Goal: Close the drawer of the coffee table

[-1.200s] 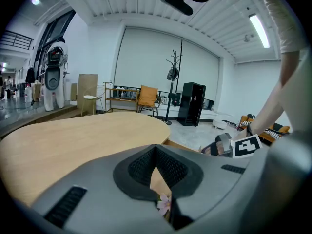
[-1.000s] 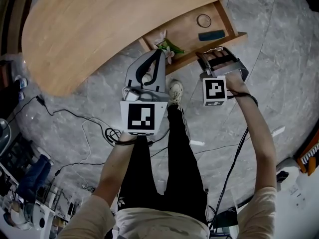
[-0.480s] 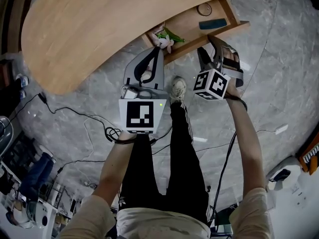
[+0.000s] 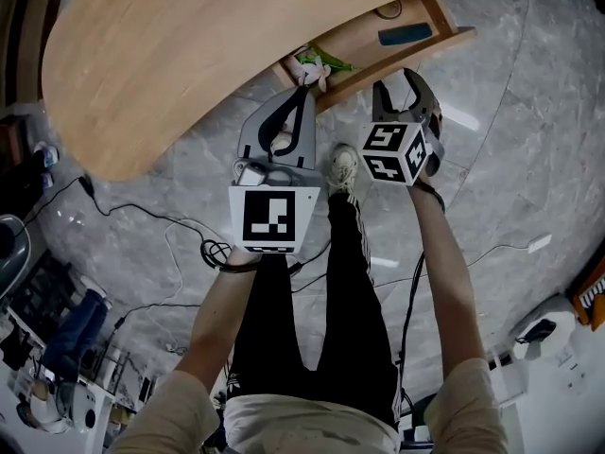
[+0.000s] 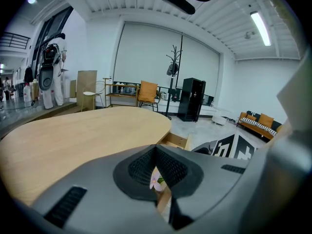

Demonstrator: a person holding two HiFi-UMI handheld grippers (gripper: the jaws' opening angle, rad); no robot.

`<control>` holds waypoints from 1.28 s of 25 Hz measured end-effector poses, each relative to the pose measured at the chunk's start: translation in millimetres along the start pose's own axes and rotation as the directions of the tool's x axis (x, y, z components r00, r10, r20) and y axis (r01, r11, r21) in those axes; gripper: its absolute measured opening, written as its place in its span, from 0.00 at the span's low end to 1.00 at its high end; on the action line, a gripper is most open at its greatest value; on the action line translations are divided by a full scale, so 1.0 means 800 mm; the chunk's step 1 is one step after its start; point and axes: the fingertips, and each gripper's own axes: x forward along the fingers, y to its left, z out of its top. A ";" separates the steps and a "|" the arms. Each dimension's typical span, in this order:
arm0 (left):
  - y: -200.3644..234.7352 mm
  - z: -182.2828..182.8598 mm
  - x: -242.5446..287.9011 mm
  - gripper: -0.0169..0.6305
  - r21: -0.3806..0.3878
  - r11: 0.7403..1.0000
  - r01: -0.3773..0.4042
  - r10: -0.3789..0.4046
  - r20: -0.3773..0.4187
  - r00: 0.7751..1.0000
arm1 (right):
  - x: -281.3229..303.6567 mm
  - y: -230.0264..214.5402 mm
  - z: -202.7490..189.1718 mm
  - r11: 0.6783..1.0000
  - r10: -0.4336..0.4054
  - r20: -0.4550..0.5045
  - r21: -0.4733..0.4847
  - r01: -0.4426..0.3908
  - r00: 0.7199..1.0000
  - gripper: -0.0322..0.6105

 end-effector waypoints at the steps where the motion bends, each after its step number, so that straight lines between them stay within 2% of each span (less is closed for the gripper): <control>1: 0.000 0.002 0.001 0.04 -0.001 1.000 0.003 -0.003 0.001 1.000 | 0.001 0.001 0.002 1.000 0.006 0.000 0.010 -0.006 1.000 0.36; 9: 0.002 -0.005 0.002 0.04 -0.002 1.000 0.014 -0.015 -0.030 0.999 | 0.004 0.007 0.014 0.999 0.037 0.018 0.033 -0.037 0.999 0.23; 16: 0.017 -0.006 0.007 0.04 -0.011 1.000 0.003 -0.003 -0.044 0.999 | 0.007 0.004 0.026 0.998 0.025 0.037 0.060 -0.028 0.999 0.07; 25: 0.013 -0.001 0.019 0.04 -0.018 1.000 0.000 0.000 -0.016 1.000 | 0.022 0.003 0.051 0.998 0.052 0.075 0.021 -0.054 0.996 0.06; 32: 0.019 -0.008 0.027 0.04 -0.033 0.999 -0.019 0.018 -0.035 0.999 | 0.035 0.002 0.073 0.995 0.091 0.151 0.020 -0.095 0.984 0.06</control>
